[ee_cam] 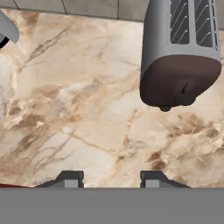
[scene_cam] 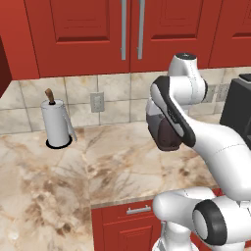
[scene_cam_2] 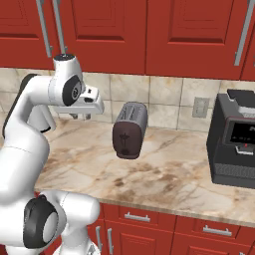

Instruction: Open the cabinet directly in front. Then move the liquor and the cup to the dining counter with the candle on it.

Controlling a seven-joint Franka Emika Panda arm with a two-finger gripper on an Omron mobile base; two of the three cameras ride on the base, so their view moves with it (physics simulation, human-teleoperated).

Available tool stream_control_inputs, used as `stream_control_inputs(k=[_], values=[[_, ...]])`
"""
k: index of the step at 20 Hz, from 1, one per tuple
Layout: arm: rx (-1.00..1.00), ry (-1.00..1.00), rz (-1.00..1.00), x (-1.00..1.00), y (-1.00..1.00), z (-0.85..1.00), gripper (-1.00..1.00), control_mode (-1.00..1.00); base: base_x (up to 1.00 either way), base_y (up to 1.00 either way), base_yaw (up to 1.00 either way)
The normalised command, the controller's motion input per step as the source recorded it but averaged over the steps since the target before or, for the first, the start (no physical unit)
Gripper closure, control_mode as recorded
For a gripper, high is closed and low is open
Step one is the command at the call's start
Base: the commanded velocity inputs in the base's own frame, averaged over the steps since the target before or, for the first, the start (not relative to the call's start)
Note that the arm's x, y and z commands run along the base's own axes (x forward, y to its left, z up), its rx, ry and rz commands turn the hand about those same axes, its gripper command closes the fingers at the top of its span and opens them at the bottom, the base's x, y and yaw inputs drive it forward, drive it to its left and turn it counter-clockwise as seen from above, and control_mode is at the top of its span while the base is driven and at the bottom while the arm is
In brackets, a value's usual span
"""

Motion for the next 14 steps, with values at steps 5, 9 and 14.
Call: stream_control_inputs(k=[5,9,14], values=[[0.0,-0.17,0.0,-0.2,0.09,0.05,-1.0,-1.0,0.0,0.0,0.0],[0.0,-0.35,0.0,-0.23,0.25,0.31,-1.0,-1.0,0.0,0.0,0.0],[0.0,-0.38,0.0,-0.31,0.1,0.44,-1.0,-1.0,0.0,0.0,0.0]])
